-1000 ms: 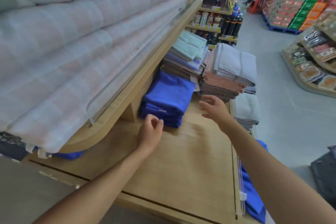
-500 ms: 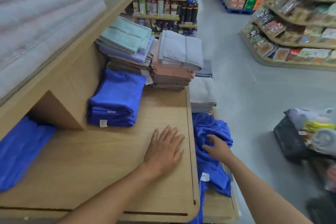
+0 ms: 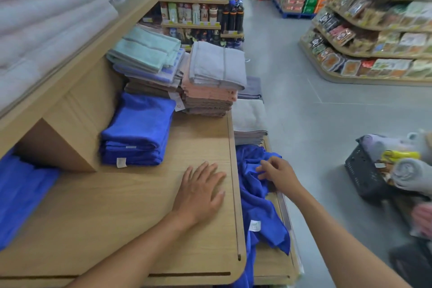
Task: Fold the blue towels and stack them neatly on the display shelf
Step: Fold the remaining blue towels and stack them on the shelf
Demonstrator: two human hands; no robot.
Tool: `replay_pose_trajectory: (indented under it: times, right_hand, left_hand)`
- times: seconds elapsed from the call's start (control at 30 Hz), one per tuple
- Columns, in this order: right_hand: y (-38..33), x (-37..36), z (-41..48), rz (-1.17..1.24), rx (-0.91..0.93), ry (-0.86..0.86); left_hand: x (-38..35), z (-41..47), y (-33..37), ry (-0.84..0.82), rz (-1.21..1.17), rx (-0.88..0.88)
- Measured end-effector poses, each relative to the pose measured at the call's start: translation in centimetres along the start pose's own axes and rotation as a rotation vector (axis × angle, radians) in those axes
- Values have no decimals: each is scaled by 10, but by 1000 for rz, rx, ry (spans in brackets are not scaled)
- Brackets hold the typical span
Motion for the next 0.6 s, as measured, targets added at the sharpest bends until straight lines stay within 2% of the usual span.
replay_pose_trajectory:
  times: [0.07,0.1,0.17,0.2,0.23,0.33,0.47,0.6]
  right_hand:
    - [-2,-3,-4,-162,-38,-25]
    - [7,-10,-7,-284,-84,-93]
    - [32,-39,-19,-610,-131,-346]
    - [40,-49,-26,-707,-127,-404]
    - [40,-52,-31,-678,-122,-368]
    - [27,-30,-28,-418,-104,-43]
    - [-22,-5,-31,-325,-50,23]
    - [-77,8,-37,-52,21,43]
  left_hand:
    - [0,0,1,-17,6,0]
    - [0,0,2,-22,6,-1]
    - [1,0,3,-22,8,3]
    - [2,-1,3,-26,5,3]
    - [1,-1,3,-31,1,1]
    - [1,-2,1,-49,-5,-3]
    - [3,-3,1,-74,-18,-17]
    - [6,-3,0,-94,-52,-30]
Point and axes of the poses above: each hand's wrist, its own z-axis towards the middle knuckle, its own x-axis out of the back of the hand, y = z × x, the point moved 7 cm from there along z, towards the middle knuckle, and after that the axes turned 2 degrees about y, right-handed, at the moved point
